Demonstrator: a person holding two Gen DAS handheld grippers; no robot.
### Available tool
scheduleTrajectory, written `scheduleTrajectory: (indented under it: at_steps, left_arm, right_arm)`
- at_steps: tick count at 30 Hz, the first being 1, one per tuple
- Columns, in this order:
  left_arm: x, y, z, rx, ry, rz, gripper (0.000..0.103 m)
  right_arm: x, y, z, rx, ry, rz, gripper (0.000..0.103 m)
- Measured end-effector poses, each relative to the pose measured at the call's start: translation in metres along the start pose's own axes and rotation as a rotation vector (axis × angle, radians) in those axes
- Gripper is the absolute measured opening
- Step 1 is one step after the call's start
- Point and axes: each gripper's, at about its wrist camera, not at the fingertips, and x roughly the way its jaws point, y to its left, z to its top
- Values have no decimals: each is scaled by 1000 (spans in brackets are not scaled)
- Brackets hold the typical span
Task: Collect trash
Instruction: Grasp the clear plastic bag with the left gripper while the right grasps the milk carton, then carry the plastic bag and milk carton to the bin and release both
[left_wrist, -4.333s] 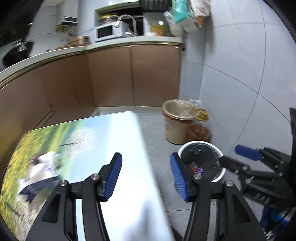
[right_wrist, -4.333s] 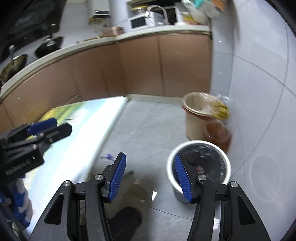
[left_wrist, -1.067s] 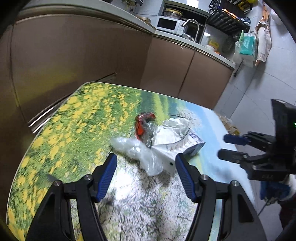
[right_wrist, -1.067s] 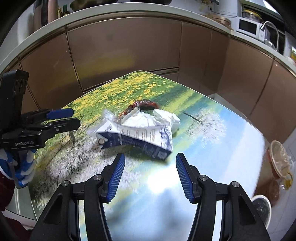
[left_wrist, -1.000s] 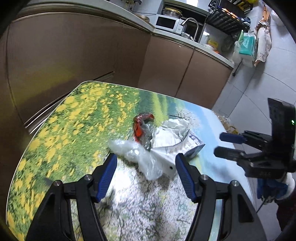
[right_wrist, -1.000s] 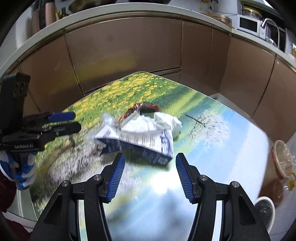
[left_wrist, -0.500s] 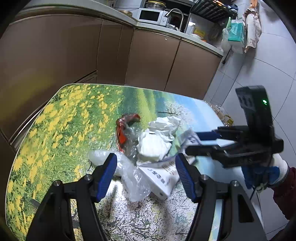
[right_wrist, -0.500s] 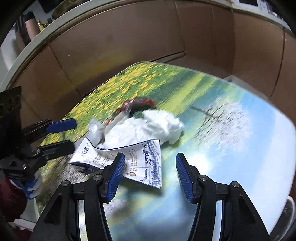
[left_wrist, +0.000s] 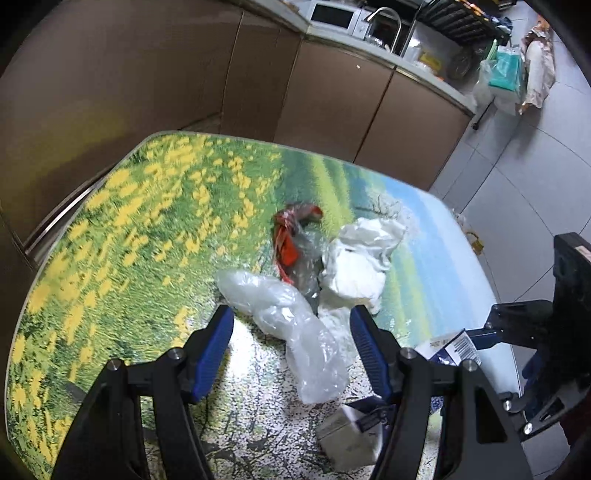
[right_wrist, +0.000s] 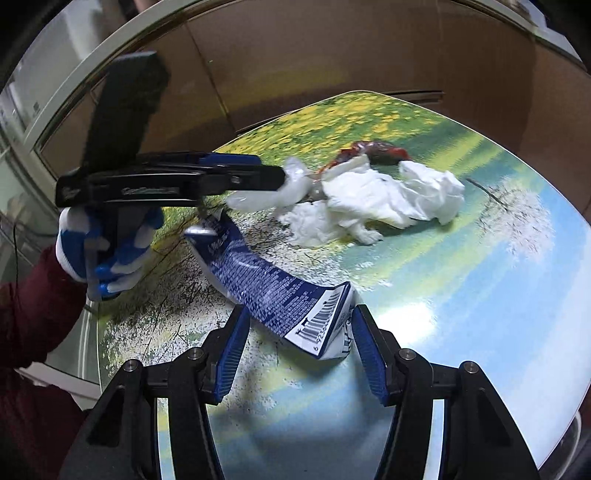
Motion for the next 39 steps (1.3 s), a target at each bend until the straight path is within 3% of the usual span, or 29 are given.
scheduleTrajectory:
  at_steps: [3, 5, 7, 9, 11, 18, 27, 39]
  left_arm:
    - [10, 2, 0, -6, 36, 9, 63]
    - [15, 4, 0, -13, 50, 16, 62]
    - [18, 6, -2, -20, 61, 24, 52]
    - [22, 8, -3, -36, 73, 24, 35]
    - [22, 9, -3, -42, 71, 32, 23]
    - [6, 5, -4, -48, 8, 49, 18]
    - [-50, -7, -5, -27, -90, 58, 17]
    - [-91, -68, 6, 60, -166, 50, 17]
  right_arm:
    - [7, 2, 0, -26, 17, -4, 43]
    - [10, 4, -3, -47, 27, -9, 26]
    - [5, 8, -8, -61, 21, -16, 24]
    - [4, 10, -10, -67, 10, -9, 22]
    - [3, 13, -12, -72, 1, -11, 21]
    - [-12, 16, -20, -46, -48, -22, 17]
    - [-47, 0, -38, 82, -146, -20, 17]
    - [-144, -40, -104, 282, -338, -137, 17]
